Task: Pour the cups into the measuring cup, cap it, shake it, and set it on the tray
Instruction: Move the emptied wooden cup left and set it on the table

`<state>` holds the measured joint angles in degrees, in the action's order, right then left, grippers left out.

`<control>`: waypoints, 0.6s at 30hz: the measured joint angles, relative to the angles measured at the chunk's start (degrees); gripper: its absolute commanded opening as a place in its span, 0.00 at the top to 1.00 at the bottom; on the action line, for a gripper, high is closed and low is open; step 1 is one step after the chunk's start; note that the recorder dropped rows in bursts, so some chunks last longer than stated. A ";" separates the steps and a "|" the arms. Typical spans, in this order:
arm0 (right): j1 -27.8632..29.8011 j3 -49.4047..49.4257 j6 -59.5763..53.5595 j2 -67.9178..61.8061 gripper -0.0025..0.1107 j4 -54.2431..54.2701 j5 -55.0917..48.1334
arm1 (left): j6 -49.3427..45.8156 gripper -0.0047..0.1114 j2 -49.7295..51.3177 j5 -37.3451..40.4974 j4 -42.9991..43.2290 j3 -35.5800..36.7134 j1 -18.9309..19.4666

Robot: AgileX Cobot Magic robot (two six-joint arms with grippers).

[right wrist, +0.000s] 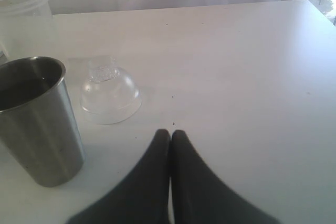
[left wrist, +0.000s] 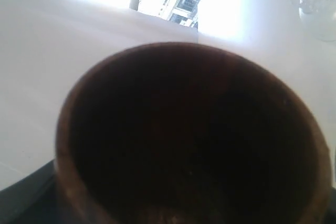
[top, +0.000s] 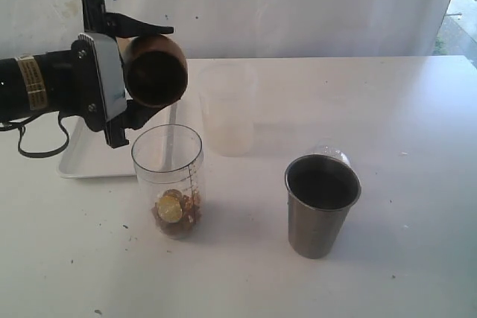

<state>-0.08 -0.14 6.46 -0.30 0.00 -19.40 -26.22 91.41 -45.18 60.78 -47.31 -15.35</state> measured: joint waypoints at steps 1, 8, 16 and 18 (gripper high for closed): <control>0.00 0.00 0.00 0.00 0.98 0.00 0.00 | 1.22 0.96 0.00 0.00 0.00 0.00 0.00; 0.00 0.00 0.00 0.00 0.98 0.00 0.00 | 7.22 0.96 0.00 1.65 -3.75 0.00 0.00; 0.00 0.00 0.00 0.00 0.98 0.00 0.00 | 21.55 0.96 0.00 0.67 -9.07 0.00 0.00; 0.00 0.00 0.00 0.00 0.98 0.00 0.00 | 30.19 0.96 0.00 2.46 -15.96 0.00 0.00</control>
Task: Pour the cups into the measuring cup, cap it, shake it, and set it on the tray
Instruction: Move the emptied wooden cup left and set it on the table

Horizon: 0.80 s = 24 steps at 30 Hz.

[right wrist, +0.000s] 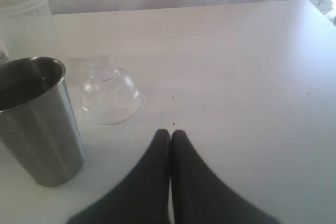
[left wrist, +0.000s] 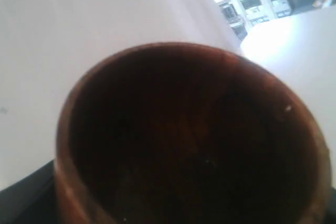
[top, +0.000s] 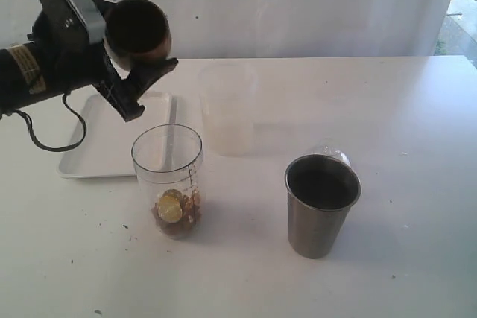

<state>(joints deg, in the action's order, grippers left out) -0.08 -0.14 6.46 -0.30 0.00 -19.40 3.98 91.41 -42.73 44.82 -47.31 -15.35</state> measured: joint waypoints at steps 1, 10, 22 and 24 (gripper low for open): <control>0.00 0.00 0.00 0.00 0.98 0.00 0.00 | 2.06 0.96 0.00 1.91 -5.11 0.00 0.00; 0.00 0.00 0.00 0.00 0.98 0.00 0.00 | 2.61 0.96 0.00 17.20 -41.04 0.00 7.11; 0.00 0.00 0.00 0.00 0.98 0.00 0.00 | 2.50 0.96 6.53 14.70 -42.51 4.69 19.78; 0.00 0.00 0.00 0.00 0.98 0.00 0.00 | 2.50 0.96 9.62 12.27 -42.51 5.46 20.57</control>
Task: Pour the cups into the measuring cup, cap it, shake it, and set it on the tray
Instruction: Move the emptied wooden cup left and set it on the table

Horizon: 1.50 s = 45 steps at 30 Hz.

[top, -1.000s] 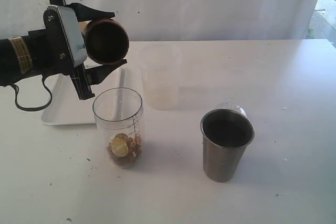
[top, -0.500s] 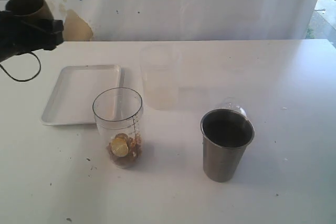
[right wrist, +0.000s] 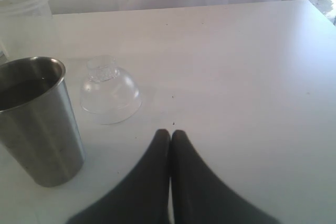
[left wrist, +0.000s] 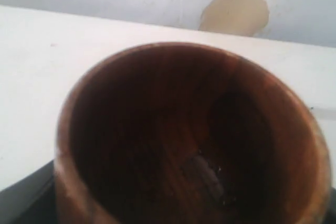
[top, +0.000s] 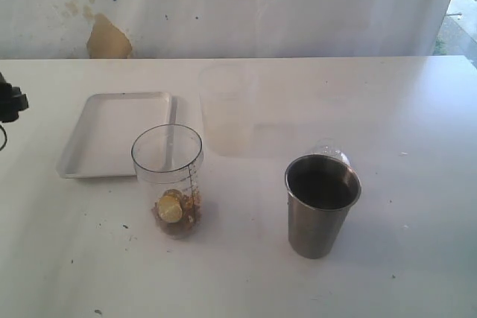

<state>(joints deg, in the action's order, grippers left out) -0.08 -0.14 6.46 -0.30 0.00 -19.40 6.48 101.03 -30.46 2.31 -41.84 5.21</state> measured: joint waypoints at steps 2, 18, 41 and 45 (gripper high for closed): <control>0.00 0.00 0.00 0.00 0.98 0.00 0.00 | -0.11 0.96 3.25 -2.00 -0.14 0.22 0.34; 0.00 0.00 0.00 0.00 0.98 0.00 0.00 | -0.32 0.96 19.71 -22.01 0.48 0.26 0.34; 0.00 0.00 0.00 0.00 0.98 0.00 0.00 | -0.69 0.07 21.96 -26.10 4.23 0.26 0.34; 0.00 0.00 0.00 0.00 0.98 0.00 0.00 | -0.69 0.07 21.48 -26.10 4.32 0.26 0.34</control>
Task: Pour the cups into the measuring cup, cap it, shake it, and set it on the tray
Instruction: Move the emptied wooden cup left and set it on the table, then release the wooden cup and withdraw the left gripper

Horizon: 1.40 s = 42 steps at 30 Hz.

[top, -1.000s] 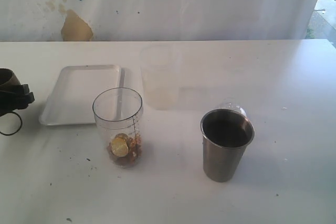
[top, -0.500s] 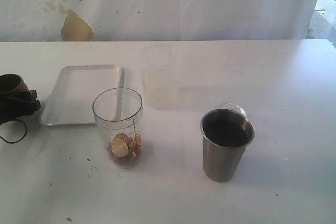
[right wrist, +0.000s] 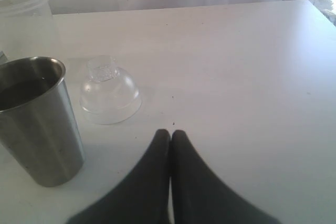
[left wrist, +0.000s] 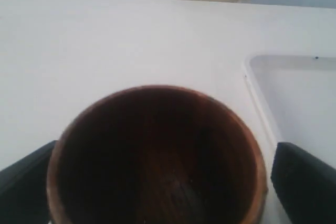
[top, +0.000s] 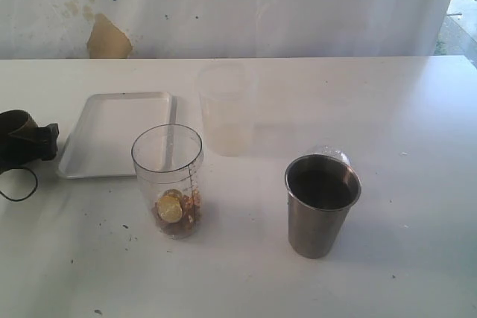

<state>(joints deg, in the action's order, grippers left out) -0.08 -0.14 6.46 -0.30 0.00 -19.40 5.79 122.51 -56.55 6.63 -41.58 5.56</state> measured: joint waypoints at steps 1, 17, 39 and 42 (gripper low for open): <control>0.00 0.00 0.00 0.00 0.98 0.00 0.00 | 0.00 0.07 -0.59 0.00 0.00 0.00 0.00; 0.00 0.00 0.00 0.00 0.98 0.00 0.00 | 1.56 0.10 -19.38 13.16 1.06 0.00 0.00; 0.00 0.00 0.00 0.00 0.98 0.00 0.00 | 7.48 0.95 -78.27 68.69 4.10 0.49 0.00; 0.00 0.00 0.00 0.00 0.98 0.00 0.00 | 7.48 0.95 -83.94 70.10 4.10 2.75 0.00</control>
<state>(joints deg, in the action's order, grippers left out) -0.08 -0.14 6.46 -0.30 0.00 -19.40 13.26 38.57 13.55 10.73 -38.83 5.56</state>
